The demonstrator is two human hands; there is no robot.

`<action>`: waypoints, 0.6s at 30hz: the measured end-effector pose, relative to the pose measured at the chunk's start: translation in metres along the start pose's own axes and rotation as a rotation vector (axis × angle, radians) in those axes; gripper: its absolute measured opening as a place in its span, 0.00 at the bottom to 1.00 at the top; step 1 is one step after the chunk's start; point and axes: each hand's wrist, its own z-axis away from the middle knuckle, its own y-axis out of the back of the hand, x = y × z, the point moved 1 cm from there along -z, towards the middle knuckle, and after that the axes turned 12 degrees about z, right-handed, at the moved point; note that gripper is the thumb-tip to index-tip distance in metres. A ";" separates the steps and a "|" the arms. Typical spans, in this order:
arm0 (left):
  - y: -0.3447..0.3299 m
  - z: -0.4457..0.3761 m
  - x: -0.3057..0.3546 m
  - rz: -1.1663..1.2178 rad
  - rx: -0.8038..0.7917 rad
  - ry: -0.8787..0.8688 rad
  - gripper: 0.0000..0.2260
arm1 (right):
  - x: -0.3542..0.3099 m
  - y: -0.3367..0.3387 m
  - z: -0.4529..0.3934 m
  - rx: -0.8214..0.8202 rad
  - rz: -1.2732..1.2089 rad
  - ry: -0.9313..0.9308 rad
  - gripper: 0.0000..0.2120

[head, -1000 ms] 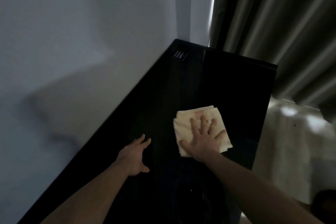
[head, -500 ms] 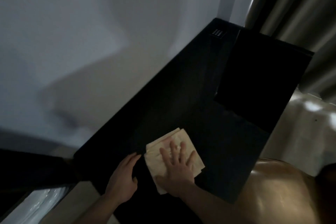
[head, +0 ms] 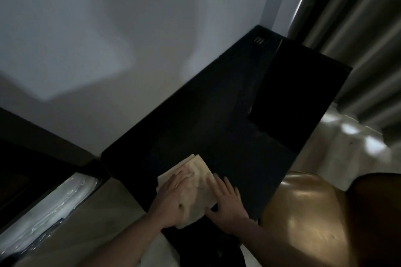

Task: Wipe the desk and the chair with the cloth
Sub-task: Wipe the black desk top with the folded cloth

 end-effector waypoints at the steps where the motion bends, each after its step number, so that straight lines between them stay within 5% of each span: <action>1: 0.000 -0.009 0.006 -0.053 -0.045 0.015 0.39 | 0.012 -0.005 0.014 -0.017 -0.033 -0.046 0.46; 8: -0.014 -0.044 0.015 -0.253 -0.268 0.280 0.54 | 0.066 -0.049 0.090 -0.046 -0.171 -0.259 0.47; 18: -0.044 -0.029 0.011 -0.232 -0.246 0.343 0.60 | 0.111 -0.047 0.107 -0.073 -0.206 -0.216 0.47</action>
